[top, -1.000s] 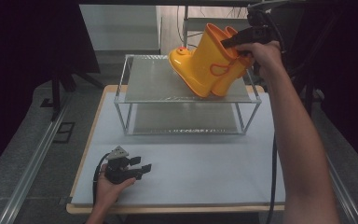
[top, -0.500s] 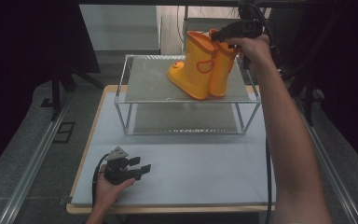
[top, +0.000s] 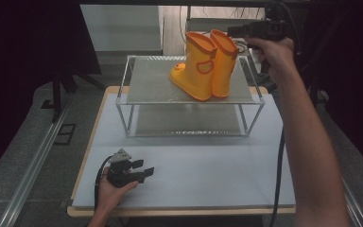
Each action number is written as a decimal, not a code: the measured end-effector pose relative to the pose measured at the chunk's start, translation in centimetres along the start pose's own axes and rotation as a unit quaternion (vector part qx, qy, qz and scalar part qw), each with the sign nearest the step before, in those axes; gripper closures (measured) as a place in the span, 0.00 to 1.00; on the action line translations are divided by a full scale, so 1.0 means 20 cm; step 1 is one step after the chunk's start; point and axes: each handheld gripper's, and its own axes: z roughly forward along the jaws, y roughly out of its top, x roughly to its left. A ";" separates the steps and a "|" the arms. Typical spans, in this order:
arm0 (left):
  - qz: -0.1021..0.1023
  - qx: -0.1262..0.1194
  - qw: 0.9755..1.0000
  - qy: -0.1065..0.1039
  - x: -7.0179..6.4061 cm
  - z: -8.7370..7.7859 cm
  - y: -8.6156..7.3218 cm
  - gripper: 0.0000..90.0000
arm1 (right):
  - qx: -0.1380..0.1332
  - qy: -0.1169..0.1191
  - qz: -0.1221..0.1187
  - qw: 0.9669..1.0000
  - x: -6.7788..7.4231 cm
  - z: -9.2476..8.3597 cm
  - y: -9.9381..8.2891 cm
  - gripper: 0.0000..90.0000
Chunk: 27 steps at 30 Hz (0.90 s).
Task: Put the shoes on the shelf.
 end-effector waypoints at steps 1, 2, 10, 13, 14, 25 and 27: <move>0.000 0.000 1.000 0.000 0.00 0.00 0.00 0.43 | -0.003 0.002 -0.001 1.000 -0.01 -0.02 -0.02 0.76; 0.000 0.000 1.000 0.000 0.00 0.00 0.00 0.43 | -0.003 0.002 -0.001 1.000 -0.01 -0.02 -0.02 0.76; 0.003 0.004 1.000 -0.003 -0.02 0.02 0.01 0.43 | -0.017 0.001 0.002 1.000 -0.13 -0.19 -0.17 0.86; 0.003 0.006 1.000 -0.002 -0.03 0.02 0.00 0.43 | -0.011 -0.007 0.001 1.000 -0.20 -0.20 -0.28 0.95; 0.002 0.006 1.000 -0.002 -0.03 0.02 0.00 0.43 | -0.011 -0.007 0.001 1.000 -0.20 -0.20 -0.28 0.95; 0.004 0.010 1.000 -0.002 -0.04 0.04 0.00 0.43 | 0.025 -0.007 0.021 0.999 -0.40 -0.05 -0.58 0.99; 0.004 0.010 1.000 -0.002 -0.04 0.04 0.00 0.43 | 0.027 -0.006 0.026 0.999 -0.42 -0.02 -0.60 0.99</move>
